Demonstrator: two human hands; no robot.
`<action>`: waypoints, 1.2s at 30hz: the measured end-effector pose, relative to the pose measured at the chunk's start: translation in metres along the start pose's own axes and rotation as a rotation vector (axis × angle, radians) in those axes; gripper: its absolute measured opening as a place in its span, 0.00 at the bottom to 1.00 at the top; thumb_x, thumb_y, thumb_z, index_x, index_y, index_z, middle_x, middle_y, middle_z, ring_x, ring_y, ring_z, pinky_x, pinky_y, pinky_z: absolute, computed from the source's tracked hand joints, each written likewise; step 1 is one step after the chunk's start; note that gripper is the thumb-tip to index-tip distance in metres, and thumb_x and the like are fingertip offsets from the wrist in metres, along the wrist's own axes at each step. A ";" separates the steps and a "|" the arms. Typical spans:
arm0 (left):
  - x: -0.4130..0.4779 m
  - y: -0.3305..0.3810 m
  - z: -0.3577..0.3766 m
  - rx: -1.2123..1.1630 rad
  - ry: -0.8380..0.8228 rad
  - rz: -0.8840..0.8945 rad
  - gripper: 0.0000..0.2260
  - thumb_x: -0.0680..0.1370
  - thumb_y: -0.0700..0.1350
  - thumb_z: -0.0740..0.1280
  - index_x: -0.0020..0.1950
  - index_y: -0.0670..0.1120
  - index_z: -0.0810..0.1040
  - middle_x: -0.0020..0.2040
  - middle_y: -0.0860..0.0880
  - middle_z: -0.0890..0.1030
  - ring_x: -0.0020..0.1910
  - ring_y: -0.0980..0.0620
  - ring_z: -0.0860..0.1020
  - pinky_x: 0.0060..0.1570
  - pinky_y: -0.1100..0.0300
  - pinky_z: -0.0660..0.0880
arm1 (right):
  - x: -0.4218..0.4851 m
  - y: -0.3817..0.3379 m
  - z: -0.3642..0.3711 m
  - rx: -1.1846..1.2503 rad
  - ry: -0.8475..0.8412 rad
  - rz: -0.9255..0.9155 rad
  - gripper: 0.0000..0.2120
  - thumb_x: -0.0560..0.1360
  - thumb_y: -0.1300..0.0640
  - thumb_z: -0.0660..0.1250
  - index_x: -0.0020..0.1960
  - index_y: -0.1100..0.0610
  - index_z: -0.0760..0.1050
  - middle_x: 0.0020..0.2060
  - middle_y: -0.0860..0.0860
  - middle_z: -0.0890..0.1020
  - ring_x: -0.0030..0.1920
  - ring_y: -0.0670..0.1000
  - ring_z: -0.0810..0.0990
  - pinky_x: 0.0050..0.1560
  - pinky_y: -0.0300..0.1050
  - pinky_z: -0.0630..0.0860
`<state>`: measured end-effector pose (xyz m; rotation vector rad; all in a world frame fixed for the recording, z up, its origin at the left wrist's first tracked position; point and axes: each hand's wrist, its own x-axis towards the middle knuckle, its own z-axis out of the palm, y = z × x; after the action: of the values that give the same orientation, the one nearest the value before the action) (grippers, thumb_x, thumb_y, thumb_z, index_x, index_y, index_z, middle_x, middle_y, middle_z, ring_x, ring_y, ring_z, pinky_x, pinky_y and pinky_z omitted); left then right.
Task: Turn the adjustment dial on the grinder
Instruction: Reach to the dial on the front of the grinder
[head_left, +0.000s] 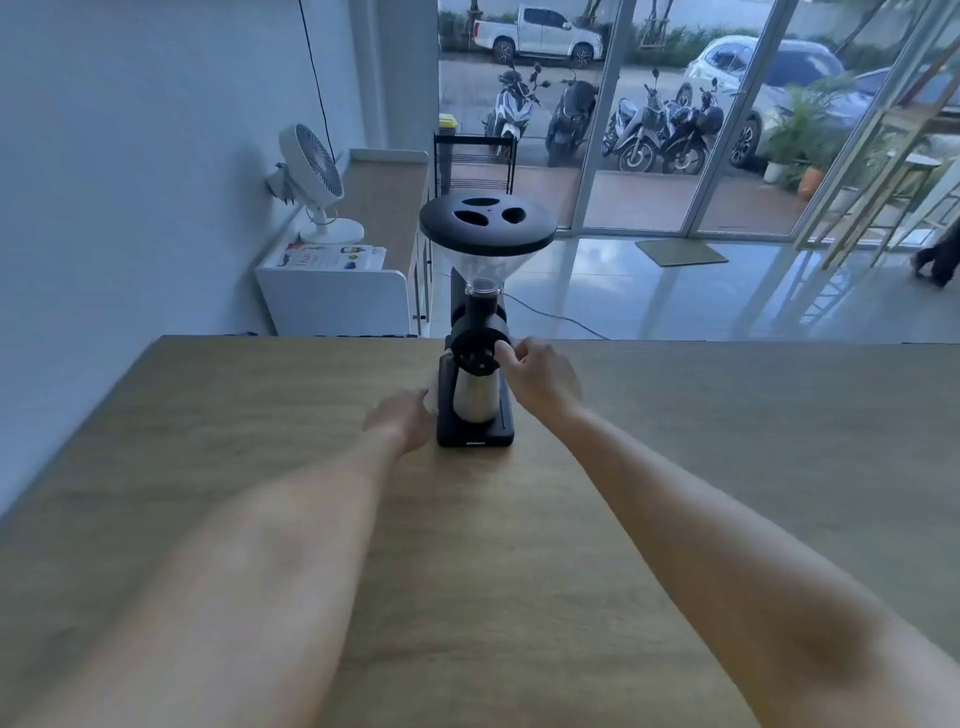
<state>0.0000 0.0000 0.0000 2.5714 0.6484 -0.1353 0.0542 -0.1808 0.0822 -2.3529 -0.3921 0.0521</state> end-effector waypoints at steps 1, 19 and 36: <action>-0.002 0.000 0.004 0.003 -0.010 -0.009 0.23 0.81 0.50 0.57 0.76 0.50 0.64 0.74 0.46 0.69 0.71 0.42 0.69 0.68 0.46 0.68 | -0.001 0.000 0.003 0.010 0.006 0.000 0.18 0.77 0.39 0.57 0.42 0.52 0.72 0.37 0.50 0.79 0.40 0.54 0.78 0.35 0.47 0.65; 0.011 -0.014 0.074 0.140 0.063 0.049 0.31 0.81 0.62 0.42 0.80 0.48 0.46 0.81 0.50 0.48 0.79 0.50 0.43 0.77 0.45 0.43 | 0.004 0.006 0.027 0.219 -0.016 0.054 0.29 0.78 0.37 0.58 0.35 0.61 0.79 0.28 0.52 0.83 0.32 0.54 0.82 0.40 0.52 0.79; 0.016 -0.026 0.088 0.161 0.158 0.073 0.33 0.79 0.65 0.38 0.80 0.49 0.49 0.81 0.52 0.49 0.79 0.53 0.43 0.77 0.48 0.41 | 0.014 0.020 0.040 1.312 -0.614 0.399 0.19 0.77 0.45 0.64 0.52 0.60 0.83 0.39 0.54 0.82 0.34 0.50 0.77 0.35 0.44 0.74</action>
<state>0.0042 -0.0152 -0.0923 2.7785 0.6224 0.0428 0.0663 -0.1635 0.0409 -1.0244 -0.0788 0.9289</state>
